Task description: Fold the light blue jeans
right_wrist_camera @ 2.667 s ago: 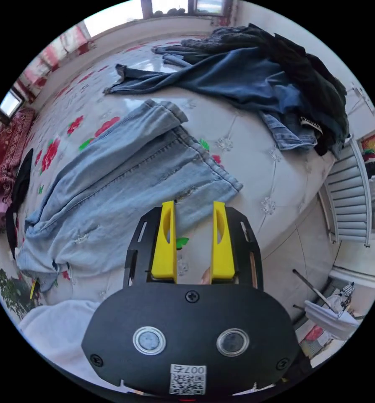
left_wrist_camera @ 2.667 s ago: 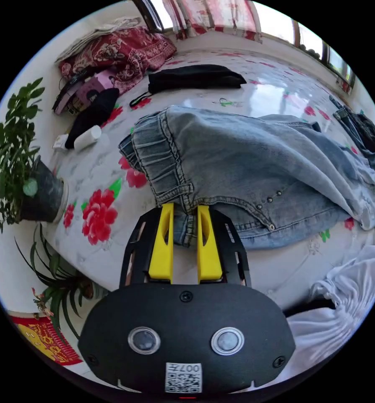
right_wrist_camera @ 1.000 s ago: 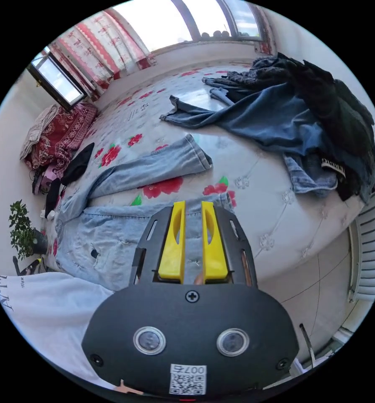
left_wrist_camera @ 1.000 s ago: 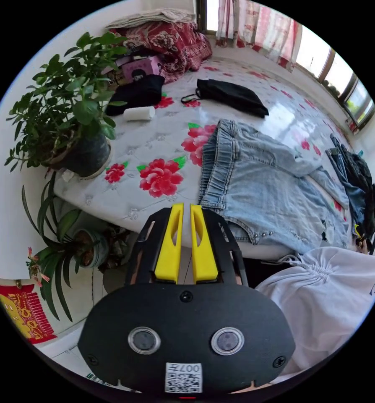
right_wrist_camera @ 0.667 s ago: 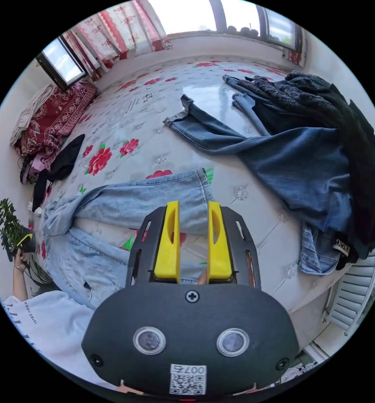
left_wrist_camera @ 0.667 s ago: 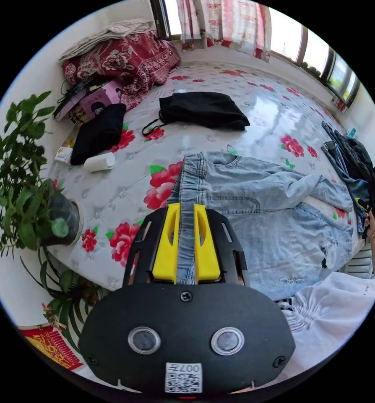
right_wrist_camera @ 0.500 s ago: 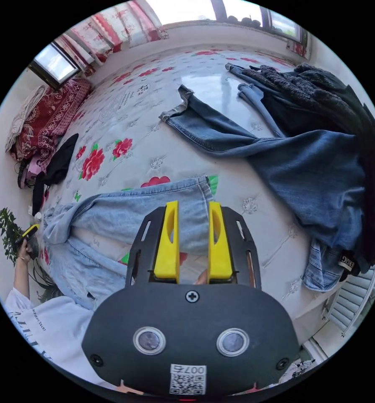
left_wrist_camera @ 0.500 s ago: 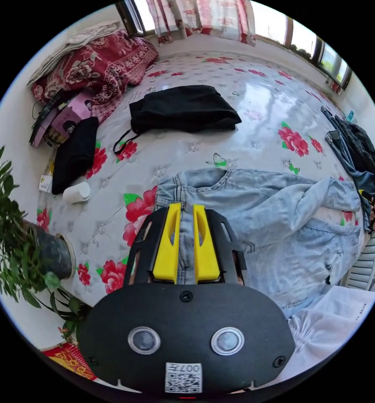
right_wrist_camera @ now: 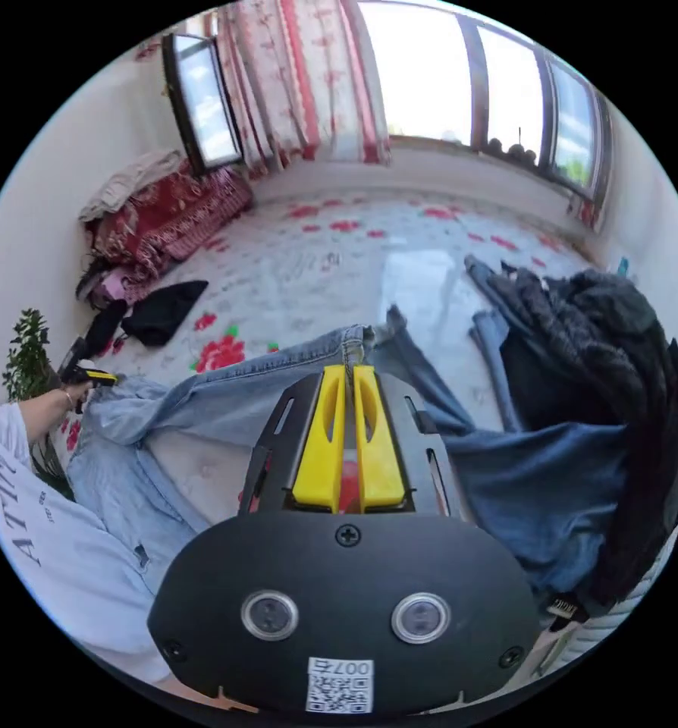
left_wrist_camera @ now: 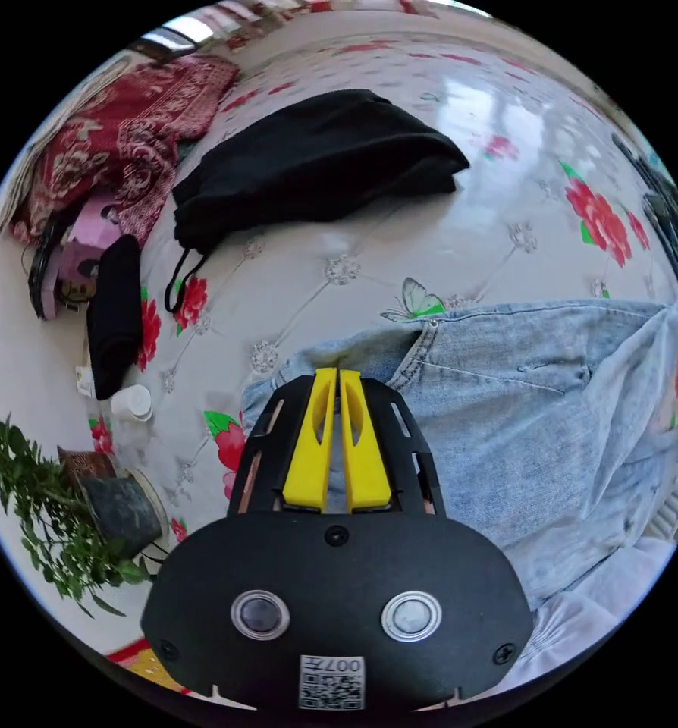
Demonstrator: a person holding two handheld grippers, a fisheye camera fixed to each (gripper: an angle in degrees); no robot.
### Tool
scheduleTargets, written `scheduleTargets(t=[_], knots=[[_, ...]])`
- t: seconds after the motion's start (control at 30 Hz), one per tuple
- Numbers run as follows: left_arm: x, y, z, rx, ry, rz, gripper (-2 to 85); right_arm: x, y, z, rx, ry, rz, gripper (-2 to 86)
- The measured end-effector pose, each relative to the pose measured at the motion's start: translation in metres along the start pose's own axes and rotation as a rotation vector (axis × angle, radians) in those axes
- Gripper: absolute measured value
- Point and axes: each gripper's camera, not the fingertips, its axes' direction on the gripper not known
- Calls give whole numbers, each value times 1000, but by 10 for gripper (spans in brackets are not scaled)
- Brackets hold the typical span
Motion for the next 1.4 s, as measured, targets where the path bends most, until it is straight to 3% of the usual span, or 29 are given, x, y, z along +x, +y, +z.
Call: scheduleTargets(t=[0.13, 0.2, 0.3, 0.43, 0.6, 0.77, 0.87, 1.0, 1.07, 1.23, 1.33, 1.4], knots=[[-1, 12, -10, 105, -82, -97, -9, 1, 12, -22, -21, 81, -19, 19], [-4, 13, -6, 100, -68, -157, -10, 21, 40, 15, -229, 207, 114, 32], [-2, 15, 4, 68, -33, -163, -9, 34, 76, 51, -416, 212, 258, 46], [9, 18, 10, 52, -62, -93, -9, 18, 88, 62, -324, 119, 339, 61], [17, 24, 13, 66, -82, -78, -8, -43, 60, 134, -401, 9, 131, 79], [21, 38, 14, 102, -85, -95, -9, -79, 35, 183, -463, 223, -33, 100], [22, 47, 15, 130, -76, -115, -9, -68, 31, 181, -357, 431, 56, 90], [28, 56, 18, 162, -108, -127, -9, -47, 30, 194, -463, 255, 91, 31], [33, 59, 19, 172, -132, -126, -9, -49, 20, 175, -356, 215, 62, 14], [30, 59, 24, 197, -165, -209, -9, -9, -36, 128, -60, 97, 246, 2], [18, 56, 27, 200, -126, -311, -9, 9, -71, 156, -103, 66, 299, 5], [14, 55, 28, 193, -115, -317, -9, 14, -81, 192, -247, 176, 327, 13]])
